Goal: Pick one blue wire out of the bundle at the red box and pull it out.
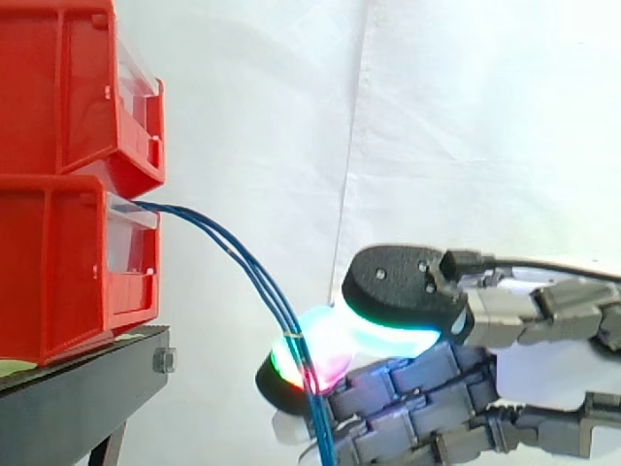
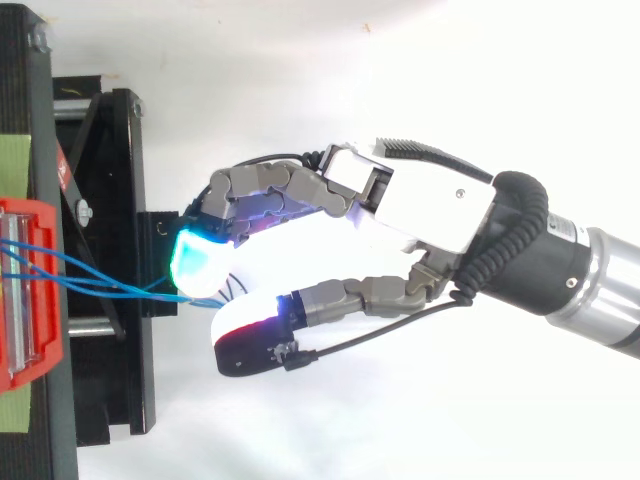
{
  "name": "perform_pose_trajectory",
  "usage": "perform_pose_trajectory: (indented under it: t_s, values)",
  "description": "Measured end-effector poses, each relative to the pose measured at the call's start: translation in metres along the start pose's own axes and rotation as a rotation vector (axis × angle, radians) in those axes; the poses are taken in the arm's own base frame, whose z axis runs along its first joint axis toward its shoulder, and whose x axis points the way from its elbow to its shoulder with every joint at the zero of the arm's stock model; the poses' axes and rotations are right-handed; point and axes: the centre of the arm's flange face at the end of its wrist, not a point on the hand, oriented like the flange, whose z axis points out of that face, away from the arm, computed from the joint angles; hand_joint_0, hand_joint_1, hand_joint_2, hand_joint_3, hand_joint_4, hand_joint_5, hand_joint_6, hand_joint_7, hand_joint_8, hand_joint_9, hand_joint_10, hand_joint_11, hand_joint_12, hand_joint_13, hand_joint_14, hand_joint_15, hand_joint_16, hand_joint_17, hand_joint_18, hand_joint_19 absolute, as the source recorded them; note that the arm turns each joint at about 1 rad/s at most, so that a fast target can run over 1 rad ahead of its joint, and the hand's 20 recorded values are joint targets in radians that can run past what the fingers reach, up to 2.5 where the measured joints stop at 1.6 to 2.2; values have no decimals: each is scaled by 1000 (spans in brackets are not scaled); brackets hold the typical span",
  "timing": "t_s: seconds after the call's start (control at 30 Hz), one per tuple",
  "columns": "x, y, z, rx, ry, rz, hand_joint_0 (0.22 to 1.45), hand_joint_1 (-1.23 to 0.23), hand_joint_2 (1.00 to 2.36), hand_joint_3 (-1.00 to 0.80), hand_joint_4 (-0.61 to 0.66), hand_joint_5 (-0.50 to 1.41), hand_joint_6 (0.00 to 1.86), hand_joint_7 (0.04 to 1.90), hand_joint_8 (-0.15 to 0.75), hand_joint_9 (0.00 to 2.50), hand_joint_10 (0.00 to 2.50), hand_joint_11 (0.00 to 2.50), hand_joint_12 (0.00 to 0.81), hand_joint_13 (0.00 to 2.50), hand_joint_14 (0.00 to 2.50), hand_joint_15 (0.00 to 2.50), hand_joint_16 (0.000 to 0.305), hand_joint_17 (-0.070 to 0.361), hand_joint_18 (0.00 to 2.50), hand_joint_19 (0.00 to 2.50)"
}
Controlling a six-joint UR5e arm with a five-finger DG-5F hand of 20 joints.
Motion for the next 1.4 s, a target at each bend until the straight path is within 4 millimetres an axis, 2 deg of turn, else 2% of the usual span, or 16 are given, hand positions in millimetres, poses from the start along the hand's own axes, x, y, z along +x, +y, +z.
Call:
perform_pose_trajectory:
  t_s: [0.23,0.67,1.03,1.4]
  values:
    - [9,-12,6,-28,-12,21,568,-717,1006,-421,329,-107,507,1180,314,712,5,262,397,723,11,326,51,114,602,353]
    - [10,-9,8,-35,-14,31,569,-743,1003,-453,312,-109,511,1180,316,708,6,269,398,726,11,329,51,114,609,356]
    - [11,-10,8,-33,-12,26,569,-773,1004,-436,234,-167,808,792,320,731,7,321,399,748,11,332,51,115,645,355]
    - [13,-11,7,-33,-10,24,564,-784,1002,-469,223,-173,835,790,323,753,8,367,403,767,11,344,52,116,673,371]
